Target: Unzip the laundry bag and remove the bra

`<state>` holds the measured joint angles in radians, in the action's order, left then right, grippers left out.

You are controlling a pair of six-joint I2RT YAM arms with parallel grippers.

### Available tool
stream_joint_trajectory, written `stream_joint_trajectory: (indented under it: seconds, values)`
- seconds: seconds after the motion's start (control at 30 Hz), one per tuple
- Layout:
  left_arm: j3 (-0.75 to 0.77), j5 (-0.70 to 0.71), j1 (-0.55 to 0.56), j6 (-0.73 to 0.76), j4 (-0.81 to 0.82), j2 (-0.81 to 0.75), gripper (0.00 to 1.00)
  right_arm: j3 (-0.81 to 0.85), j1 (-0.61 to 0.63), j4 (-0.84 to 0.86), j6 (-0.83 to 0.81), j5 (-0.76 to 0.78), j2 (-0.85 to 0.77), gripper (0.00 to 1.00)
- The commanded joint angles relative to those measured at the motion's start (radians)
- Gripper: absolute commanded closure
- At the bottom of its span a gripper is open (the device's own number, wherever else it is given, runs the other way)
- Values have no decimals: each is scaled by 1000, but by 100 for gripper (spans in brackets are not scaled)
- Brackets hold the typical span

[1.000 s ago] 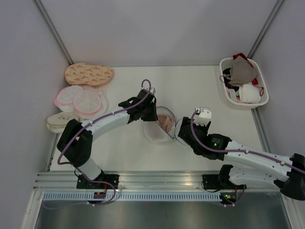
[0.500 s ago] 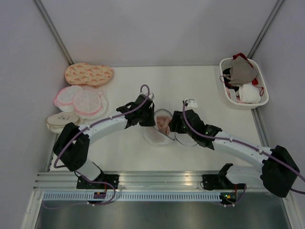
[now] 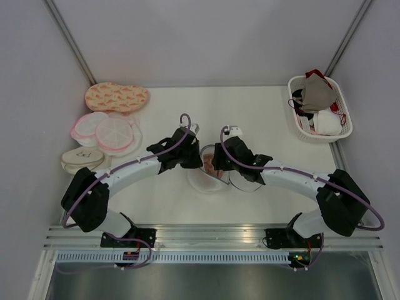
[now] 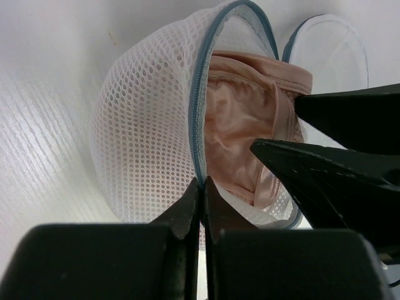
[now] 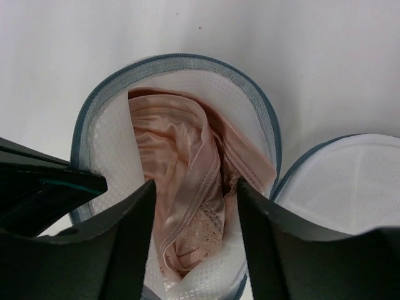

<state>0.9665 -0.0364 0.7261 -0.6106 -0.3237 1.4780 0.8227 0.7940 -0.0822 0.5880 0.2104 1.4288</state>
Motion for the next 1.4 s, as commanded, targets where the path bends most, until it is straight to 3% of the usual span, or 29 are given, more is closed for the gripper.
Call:
stream_joint_trajectory:
  seconds: [0.0,0.2,0.47,0.7,0.9,1.23,1.37]
  values:
    - [-12,-22,6,-31,43,-36,98,42,-3,25,-27,-29,42,43]
    - [-23,-28,6,-38,57,-39,98,43,-4,30,-39,-54,76,61]
    - [-40,-23,6,-52,78,-42,98,35,-3,32,-47,-77,75,100]
    - [-63,-10,6,-58,80,-61,98,24,-3,64,-45,-161,-37,100]
    - [-95,1,6,-67,84,-82,98,47,-6,29,-62,-57,-281,99]
    - [-150,18,6,-78,89,-133,98,187,-24,-146,-122,450,-392,99]
    - [-179,32,4,-83,80,-174,98,298,-108,-214,-116,608,-374,99]
